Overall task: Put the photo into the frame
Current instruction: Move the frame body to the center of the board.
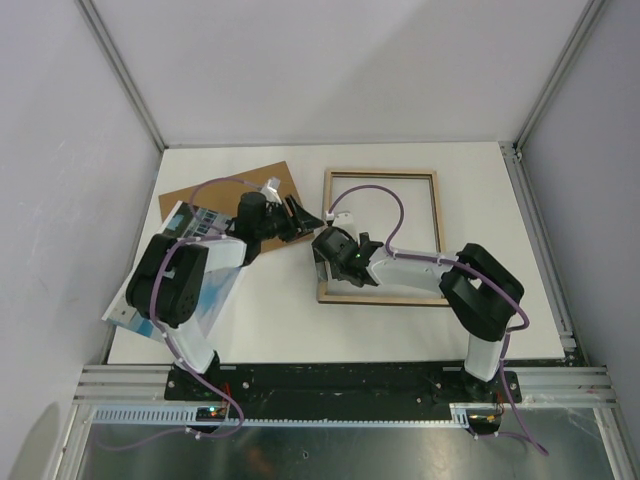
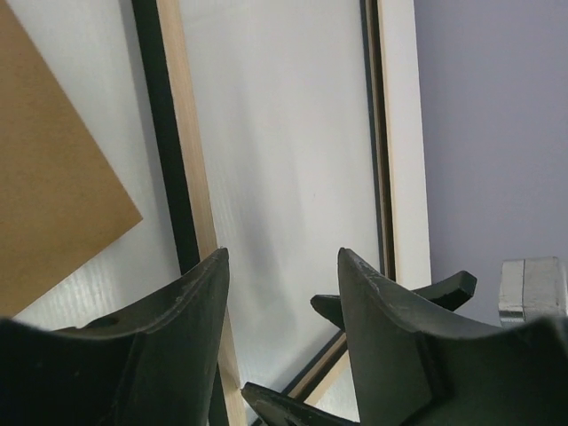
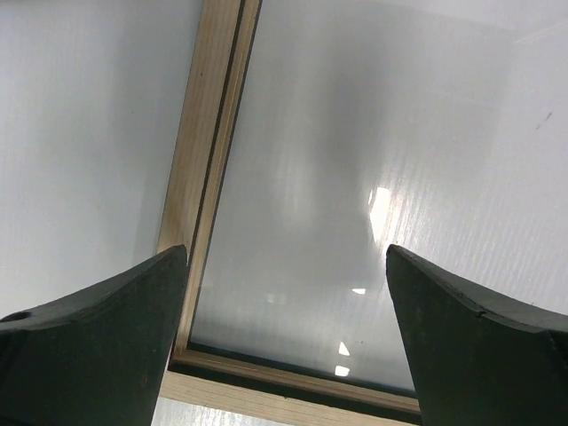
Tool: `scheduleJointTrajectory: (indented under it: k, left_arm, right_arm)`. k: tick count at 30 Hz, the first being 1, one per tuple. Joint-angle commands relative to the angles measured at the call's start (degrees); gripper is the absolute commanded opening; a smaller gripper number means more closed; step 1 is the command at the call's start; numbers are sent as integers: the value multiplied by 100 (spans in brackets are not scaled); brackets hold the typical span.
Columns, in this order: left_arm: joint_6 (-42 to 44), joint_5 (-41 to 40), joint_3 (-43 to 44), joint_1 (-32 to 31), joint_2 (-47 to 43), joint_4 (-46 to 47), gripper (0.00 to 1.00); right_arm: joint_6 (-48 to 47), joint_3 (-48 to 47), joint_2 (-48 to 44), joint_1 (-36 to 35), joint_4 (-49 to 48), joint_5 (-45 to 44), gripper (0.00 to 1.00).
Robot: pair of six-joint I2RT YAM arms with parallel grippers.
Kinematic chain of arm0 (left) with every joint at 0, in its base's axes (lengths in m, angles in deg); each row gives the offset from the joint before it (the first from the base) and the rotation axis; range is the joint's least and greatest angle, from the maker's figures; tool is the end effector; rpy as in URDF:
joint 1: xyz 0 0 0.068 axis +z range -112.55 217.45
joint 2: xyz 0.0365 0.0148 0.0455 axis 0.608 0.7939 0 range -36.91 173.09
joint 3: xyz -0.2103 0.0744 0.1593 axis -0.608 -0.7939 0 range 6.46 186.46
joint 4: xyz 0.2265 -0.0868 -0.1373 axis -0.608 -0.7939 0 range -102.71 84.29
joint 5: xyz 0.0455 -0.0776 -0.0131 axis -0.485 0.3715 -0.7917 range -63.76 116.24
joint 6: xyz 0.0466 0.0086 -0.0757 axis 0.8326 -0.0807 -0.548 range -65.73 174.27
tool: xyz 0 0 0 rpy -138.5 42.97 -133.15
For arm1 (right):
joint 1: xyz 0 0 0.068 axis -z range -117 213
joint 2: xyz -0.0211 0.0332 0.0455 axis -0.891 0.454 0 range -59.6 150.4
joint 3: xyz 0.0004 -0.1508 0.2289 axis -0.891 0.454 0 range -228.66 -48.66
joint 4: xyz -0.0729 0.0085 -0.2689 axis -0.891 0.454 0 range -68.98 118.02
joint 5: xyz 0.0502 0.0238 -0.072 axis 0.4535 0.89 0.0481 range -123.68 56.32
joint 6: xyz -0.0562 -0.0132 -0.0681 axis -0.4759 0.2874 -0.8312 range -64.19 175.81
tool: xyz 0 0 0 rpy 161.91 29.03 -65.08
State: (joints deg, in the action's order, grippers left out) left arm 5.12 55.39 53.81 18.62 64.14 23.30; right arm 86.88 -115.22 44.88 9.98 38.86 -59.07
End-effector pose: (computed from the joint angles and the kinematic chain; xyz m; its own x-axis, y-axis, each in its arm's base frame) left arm 0.3711 -0.1675 0.1372 -0.7886 -0.4290 -0.4405 0.1594 0.5493 -0.8203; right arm 0.2758 0.3094 0.1353 -0.7234 -0.1857 -0.6649 -0.2371 0.9714 -0.0133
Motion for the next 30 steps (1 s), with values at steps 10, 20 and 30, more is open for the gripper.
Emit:
scheduleJointTrajectory:
  k: [10,20,30]
  left_arm:
    - [877,-765,291,18,-491,-1358,57]
    - [1494,-2004,998,-771,-230,-2506,50]
    - [1736,-3497,1686,-1420,278,-3394,41]
  right_arm:
    - [-84,-199,-1245,544,-49,467,98]
    - [-75,211,-3184,2354,889,686,98]
    - [-204,897,-4217,3405,1076,1360,97]
